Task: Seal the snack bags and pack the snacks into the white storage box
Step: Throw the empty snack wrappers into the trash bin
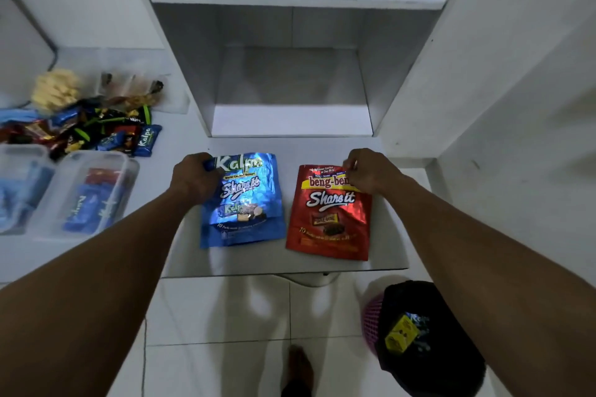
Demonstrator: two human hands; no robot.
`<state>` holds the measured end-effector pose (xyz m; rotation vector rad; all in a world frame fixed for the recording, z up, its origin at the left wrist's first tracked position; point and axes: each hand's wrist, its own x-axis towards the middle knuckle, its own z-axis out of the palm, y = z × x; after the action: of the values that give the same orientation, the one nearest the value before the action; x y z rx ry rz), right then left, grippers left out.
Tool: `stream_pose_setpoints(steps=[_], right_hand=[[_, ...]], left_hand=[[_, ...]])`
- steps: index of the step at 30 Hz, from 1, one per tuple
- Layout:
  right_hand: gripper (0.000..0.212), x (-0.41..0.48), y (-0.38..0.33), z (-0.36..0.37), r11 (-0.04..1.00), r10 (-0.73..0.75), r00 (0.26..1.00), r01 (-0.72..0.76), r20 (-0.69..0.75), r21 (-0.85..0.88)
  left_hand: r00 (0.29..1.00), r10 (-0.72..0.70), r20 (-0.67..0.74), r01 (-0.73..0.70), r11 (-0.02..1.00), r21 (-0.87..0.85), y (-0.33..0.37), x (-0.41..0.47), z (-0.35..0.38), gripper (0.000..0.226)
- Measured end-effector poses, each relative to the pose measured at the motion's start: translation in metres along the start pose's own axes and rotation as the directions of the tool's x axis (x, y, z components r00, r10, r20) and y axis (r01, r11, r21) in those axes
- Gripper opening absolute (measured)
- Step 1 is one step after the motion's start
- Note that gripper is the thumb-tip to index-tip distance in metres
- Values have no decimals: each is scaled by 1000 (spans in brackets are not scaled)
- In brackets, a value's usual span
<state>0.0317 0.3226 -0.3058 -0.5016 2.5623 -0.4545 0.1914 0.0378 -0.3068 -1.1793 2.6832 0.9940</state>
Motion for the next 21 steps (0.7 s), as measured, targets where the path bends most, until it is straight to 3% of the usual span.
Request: stream_pose_setpoints(steps=[4,10,16,21], right_hand=[[8,-19,-4,-24,997,-59,995,63,-77,47],[39,-77,-26,-73,984,-81,992,95,-96,149],[42,-170,-33,-118,976,40,956,24,-291,215],[43,-259,-20,-138,959,198,866,-73,-459,275]], left_hand=[[982,188,-9,-188,982,-14,12,-1,-29,33],[924,381,14,-381,924,-40,52,-16,-75,37],[795,599,100,-581,798,-158,115,-53,-109,40],[651,737,183,-673,672,-309,173,-100,-117,42]])
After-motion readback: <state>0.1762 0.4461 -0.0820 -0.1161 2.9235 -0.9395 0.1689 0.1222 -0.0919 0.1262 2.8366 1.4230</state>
